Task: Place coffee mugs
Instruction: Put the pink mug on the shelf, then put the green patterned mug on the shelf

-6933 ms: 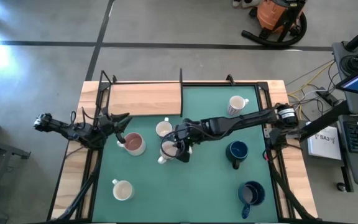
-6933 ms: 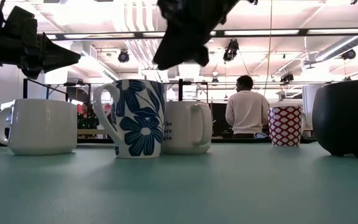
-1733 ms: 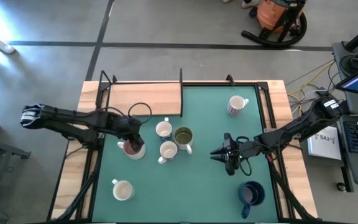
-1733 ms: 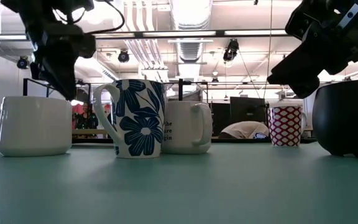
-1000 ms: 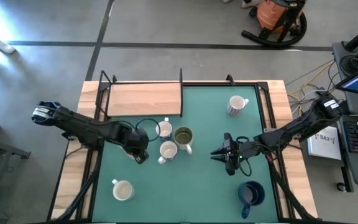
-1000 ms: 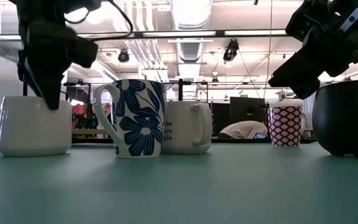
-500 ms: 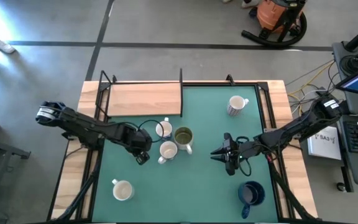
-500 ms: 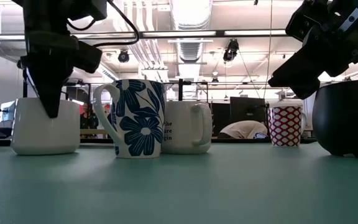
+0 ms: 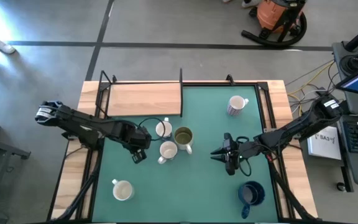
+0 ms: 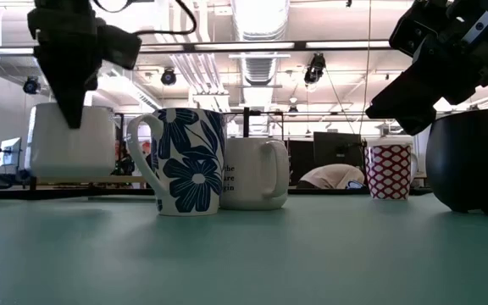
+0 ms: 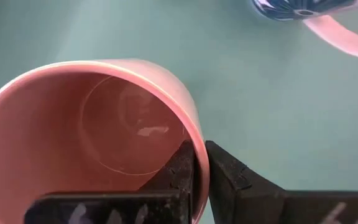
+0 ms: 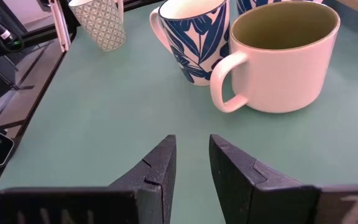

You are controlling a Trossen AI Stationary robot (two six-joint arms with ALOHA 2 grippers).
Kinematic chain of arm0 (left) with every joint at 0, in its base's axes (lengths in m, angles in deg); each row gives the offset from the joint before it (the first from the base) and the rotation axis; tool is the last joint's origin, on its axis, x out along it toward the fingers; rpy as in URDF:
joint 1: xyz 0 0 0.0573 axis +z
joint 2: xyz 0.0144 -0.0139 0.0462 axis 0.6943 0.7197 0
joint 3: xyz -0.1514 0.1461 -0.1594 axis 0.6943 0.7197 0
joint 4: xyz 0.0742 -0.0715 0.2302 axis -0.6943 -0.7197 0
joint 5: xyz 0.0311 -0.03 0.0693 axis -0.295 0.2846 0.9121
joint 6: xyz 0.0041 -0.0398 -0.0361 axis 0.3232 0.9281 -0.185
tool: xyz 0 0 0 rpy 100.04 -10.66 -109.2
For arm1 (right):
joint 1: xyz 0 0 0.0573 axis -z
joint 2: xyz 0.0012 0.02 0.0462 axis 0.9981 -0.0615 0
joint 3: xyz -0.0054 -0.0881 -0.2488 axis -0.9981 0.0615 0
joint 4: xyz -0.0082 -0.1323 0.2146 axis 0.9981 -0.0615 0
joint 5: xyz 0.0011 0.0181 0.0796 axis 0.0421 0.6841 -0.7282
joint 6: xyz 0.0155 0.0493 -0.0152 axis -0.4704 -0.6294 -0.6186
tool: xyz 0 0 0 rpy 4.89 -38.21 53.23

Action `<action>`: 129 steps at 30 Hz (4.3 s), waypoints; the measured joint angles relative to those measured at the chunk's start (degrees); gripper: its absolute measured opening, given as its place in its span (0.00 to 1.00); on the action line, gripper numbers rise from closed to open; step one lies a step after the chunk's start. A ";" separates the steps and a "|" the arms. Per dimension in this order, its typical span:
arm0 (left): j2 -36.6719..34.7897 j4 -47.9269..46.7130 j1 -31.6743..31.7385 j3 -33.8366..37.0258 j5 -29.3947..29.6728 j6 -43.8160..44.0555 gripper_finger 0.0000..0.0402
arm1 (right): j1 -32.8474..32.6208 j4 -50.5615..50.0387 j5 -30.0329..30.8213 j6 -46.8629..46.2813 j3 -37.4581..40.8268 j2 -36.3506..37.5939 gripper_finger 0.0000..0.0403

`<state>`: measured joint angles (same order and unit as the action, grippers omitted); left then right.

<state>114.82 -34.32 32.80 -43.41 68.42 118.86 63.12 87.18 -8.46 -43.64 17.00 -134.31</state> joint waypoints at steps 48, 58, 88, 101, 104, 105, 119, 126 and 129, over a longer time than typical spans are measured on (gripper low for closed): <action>5.27 6.78 63.13 -3.68 4.95 -37.46 0.02 | 0.02 0.02 -0.04 0.11 0.04 0.00 0.21; 7.67 7.98 65.22 -7.23 4.83 -38.30 0.09 | 0.02 0.02 -0.07 0.13 0.02 -0.02 0.21; 4.78 8.44 68.58 -7.14 7.22 -39.70 0.12 | 0.00 -0.05 -0.09 1.57 0.09 -0.02 0.21; -5.84 5.18 63.17 -7.14 2.67 -35.57 0.13 | 0.00 -0.02 -0.09 4.42 0.09 -0.02 0.21; -8.00 4.76 56.69 -7.04 1.65 -33.21 0.13 | 0.00 -0.02 -0.09 4.42 0.09 -0.02 0.21; -8.57 4.52 53.89 -7.00 1.63 -32.35 0.13 | 0.00 0.00 -0.09 4.42 0.09 -0.02 0.21; -11.25 -2.84 14.14 -6.84 2.24 -6.09 0.13 | 0.00 0.04 -0.09 4.39 0.09 -0.02 0.21; -7.83 -4.68 -1.41 -6.84 2.93 13.20 0.12 | 0.02 0.06 -0.09 4.39 0.07 -0.02 0.21; -4.98 -4.69 -7.17 -6.84 2.96 20.65 0.12 | 0.00 0.07 -0.09 4.40 0.07 -0.02 0.21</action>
<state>109.84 -39.00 25.63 -50.25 71.38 139.50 63.12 87.25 -8.54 -39.24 17.07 -134.33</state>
